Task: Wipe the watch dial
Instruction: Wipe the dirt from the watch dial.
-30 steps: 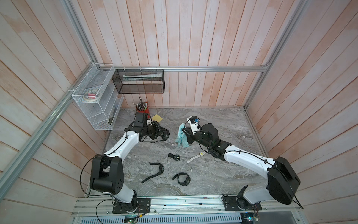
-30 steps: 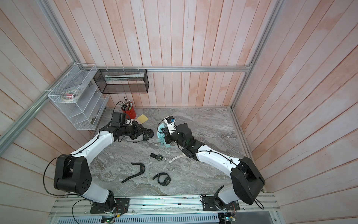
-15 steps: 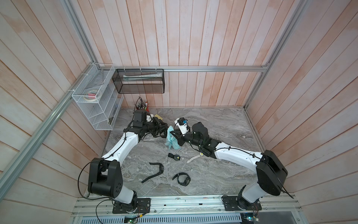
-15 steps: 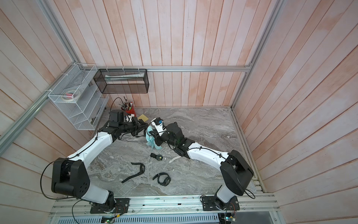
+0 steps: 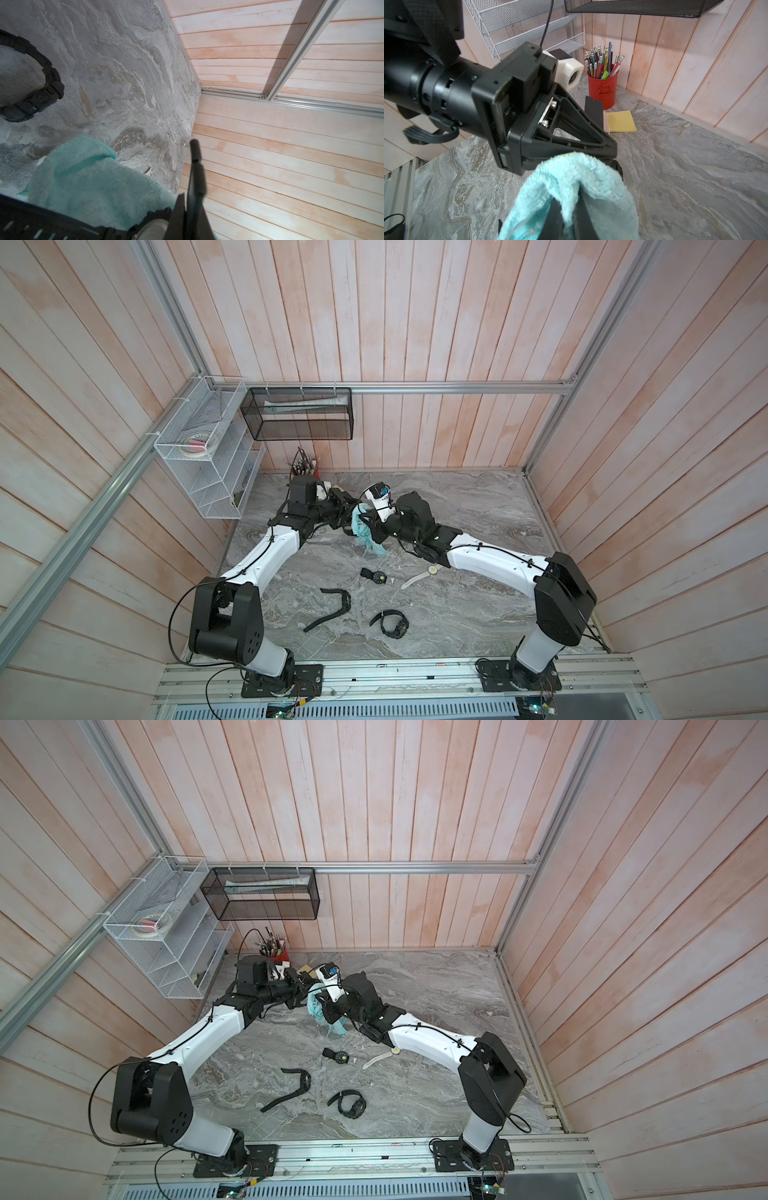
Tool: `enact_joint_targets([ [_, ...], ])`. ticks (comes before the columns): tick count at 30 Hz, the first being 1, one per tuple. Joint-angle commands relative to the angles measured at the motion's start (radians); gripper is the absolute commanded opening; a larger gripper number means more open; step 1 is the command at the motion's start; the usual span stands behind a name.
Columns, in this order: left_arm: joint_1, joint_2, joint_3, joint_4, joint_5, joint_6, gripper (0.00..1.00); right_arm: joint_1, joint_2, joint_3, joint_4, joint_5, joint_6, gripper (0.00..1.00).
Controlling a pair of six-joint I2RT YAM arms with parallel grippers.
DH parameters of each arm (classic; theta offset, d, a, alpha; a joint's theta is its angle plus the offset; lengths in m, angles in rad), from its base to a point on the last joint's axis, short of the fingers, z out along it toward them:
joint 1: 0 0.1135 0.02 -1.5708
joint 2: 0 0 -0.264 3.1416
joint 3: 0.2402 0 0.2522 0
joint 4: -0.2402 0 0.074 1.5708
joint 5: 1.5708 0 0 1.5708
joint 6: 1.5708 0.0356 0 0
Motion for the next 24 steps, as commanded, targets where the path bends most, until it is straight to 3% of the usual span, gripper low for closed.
enact_joint_targets([
  [1, -0.013, -0.034, 0.001, 0.081, 0.102, -0.045, 0.05, -0.005, 0.05, 0.034, -0.092, 0.079, 0.01, 0.0],
  [12, 0.005, -0.024, 0.013, 0.116, 0.111, -0.086, 0.04, -0.005, 0.07, 0.058, -0.133, 0.094, 0.011, 0.0],
  [19, 0.011, -0.016, 0.029, 0.124, 0.111, -0.093, 0.04, 0.009, 0.053, 0.037, -0.106, -0.002, -0.038, 0.0],
  [24, 0.012, -0.015, 0.03, 0.133, 0.117, -0.104, 0.04, 0.005, 0.061, 0.046, -0.141, 0.031, -0.049, 0.0],
])
